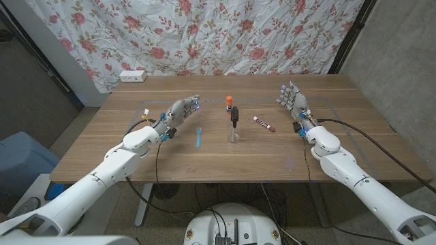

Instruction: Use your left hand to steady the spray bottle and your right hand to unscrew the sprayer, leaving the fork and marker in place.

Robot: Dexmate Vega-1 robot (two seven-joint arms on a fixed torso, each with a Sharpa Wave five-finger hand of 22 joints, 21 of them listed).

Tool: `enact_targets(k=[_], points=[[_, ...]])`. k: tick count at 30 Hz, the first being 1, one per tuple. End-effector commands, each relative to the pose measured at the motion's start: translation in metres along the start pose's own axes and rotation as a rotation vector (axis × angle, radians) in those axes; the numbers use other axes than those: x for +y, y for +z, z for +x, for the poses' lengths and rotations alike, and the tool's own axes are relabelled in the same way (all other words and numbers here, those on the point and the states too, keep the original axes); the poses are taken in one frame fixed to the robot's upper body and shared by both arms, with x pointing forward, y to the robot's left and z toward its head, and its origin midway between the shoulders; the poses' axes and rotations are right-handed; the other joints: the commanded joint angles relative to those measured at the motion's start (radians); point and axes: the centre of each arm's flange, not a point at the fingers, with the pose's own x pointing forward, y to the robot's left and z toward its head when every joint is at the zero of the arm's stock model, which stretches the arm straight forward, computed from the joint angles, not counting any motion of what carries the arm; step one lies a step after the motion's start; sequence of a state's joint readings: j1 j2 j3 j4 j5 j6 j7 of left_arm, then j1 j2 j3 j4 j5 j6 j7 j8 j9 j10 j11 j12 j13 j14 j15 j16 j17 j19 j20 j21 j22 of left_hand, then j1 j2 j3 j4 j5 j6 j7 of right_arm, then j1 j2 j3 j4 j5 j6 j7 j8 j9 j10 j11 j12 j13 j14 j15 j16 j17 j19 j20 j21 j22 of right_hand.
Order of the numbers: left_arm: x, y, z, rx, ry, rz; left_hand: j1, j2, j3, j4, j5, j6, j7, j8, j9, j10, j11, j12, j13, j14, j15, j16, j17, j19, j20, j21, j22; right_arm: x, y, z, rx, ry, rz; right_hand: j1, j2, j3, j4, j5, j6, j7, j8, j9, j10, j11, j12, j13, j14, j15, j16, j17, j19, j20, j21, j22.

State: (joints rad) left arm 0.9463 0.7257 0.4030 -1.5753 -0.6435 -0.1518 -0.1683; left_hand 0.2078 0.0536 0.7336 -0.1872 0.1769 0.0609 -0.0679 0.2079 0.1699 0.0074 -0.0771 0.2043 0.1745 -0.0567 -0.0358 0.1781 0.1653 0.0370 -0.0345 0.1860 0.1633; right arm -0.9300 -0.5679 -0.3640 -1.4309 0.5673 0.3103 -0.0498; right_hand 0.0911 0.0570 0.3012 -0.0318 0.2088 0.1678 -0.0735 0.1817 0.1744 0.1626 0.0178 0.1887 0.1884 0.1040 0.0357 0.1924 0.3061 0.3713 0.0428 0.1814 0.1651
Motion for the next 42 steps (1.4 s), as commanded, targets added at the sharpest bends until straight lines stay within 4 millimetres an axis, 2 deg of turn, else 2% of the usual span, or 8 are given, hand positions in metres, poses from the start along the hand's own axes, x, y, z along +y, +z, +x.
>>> enact_targets(k=[1, 6, 11, 17, 24, 33, 42], points=[[-0.004, -0.001, -0.014, 0.027, -0.037, 0.031, 0.045, -0.021, 0.006, -0.008, 0.003, 0.031, -0.058, 0.009, 0.006, 0.016, -0.012, 0.003, 0.005, 0.017, -0.047, 0.005, 0.003, 0.020, -0.029, 0.002, 0.003, 0.000, -0.004, 0.006, -0.005, 0.007, 0.004, -0.001, -0.001, 0.009, -0.001, 0.009, 0.011, 0.000, 0.007, 0.004, 0.008, 0.003, 0.005, 0.002, 0.004, -0.002, 0.006, 0.000, 0.004, -0.009, 0.005, 0.002], [-0.004, 0.000, -0.014, 0.030, -0.051, 0.049, 0.072, -0.034, 0.009, -0.008, 0.005, 0.041, -0.051, 0.010, 0.005, 0.035, -0.028, 0.006, 0.004, 0.034, -0.059, 0.007, 0.003, 0.036, -0.037, 0.005, 0.003, -0.001, -0.004, 0.007, -0.001, 0.009, -0.002, -0.001, 0.000, 0.010, -0.002, 0.009, 0.010, 0.001, 0.007, 0.004, 0.008, 0.004, 0.005, 0.001, 0.004, -0.001, 0.006, -0.002, 0.004, -0.009, 0.005, 0.002], [-0.006, 0.002, -0.010, 0.034, -0.080, 0.065, 0.098, -0.050, 0.010, -0.009, 0.006, 0.033, -0.023, 0.003, 0.005, 0.041, -0.032, 0.004, 0.004, 0.045, -0.064, 0.006, 0.003, 0.045, -0.047, 0.004, 0.002, -0.003, -0.004, 0.008, 0.006, 0.011, -0.009, -0.001, 0.000, 0.010, -0.003, 0.009, 0.009, 0.002, 0.006, 0.004, 0.008, 0.005, 0.005, 0.001, 0.003, -0.002, 0.005, -0.004, 0.005, -0.009, 0.005, 0.002], [-0.011, 0.004, -0.008, 0.036, -0.104, 0.073, 0.123, -0.065, 0.013, -0.008, 0.007, 0.026, 0.004, -0.002, 0.005, 0.047, -0.028, 0.003, 0.004, 0.061, -0.048, 0.008, 0.003, 0.056, -0.048, 0.004, 0.002, -0.006, -0.003, 0.008, 0.013, 0.024, -0.030, -0.001, 0.000, 0.011, -0.004, 0.008, 0.007, 0.002, 0.005, 0.004, 0.008, 0.006, 0.005, 0.001, 0.004, -0.001, 0.006, -0.006, 0.004, -0.010, 0.005, 0.002], [-0.020, 0.004, -0.005, 0.030, -0.148, 0.078, 0.156, -0.084, 0.017, -0.008, 0.008, 0.022, 0.007, -0.005, 0.005, 0.047, -0.030, -0.002, 0.004, 0.068, -0.052, 0.004, 0.003, 0.066, -0.066, 0.002, 0.001, -0.009, -0.002, 0.008, 0.017, 0.033, -0.038, -0.002, 0.000, 0.012, -0.006, 0.008, 0.006, 0.002, 0.005, 0.004, 0.007, 0.005, 0.005, 0.001, 0.004, 0.001, 0.006, -0.009, 0.004, -0.009, 0.005, 0.002], [-0.030, 0.005, -0.009, 0.024, -0.184, 0.096, 0.187, -0.101, 0.021, -0.008, 0.007, -0.005, 0.008, -0.014, 0.005, 0.032, -0.029, -0.011, 0.003, 0.059, -0.045, -0.001, 0.003, 0.063, -0.067, -0.003, 0.001, -0.013, 0.000, 0.009, 0.013, 0.038, -0.045, -0.003, 0.000, 0.012, -0.007, 0.008, 0.005, 0.001, 0.005, 0.004, 0.006, 0.006, 0.005, 0.001, 0.005, 0.002, 0.007, -0.012, 0.004, -0.009, 0.005, 0.002], [-0.043, 0.004, -0.015, 0.032, -0.222, 0.119, 0.250, -0.130, 0.031, -0.007, 0.002, -0.062, 0.003, -0.024, 0.006, -0.020, -0.030, -0.024, 0.004, 0.009, -0.036, -0.010, 0.004, 0.036, -0.075, -0.011, 0.001, -0.016, 0.000, 0.004, 0.014, 0.035, -0.042, -0.005, 0.000, 0.013, -0.009, 0.007, 0.002, 0.002, 0.004, 0.004, 0.006, 0.006, 0.004, 0.001, 0.005, 0.004, 0.008, -0.015, 0.004, -0.009, 0.005, 0.002]])
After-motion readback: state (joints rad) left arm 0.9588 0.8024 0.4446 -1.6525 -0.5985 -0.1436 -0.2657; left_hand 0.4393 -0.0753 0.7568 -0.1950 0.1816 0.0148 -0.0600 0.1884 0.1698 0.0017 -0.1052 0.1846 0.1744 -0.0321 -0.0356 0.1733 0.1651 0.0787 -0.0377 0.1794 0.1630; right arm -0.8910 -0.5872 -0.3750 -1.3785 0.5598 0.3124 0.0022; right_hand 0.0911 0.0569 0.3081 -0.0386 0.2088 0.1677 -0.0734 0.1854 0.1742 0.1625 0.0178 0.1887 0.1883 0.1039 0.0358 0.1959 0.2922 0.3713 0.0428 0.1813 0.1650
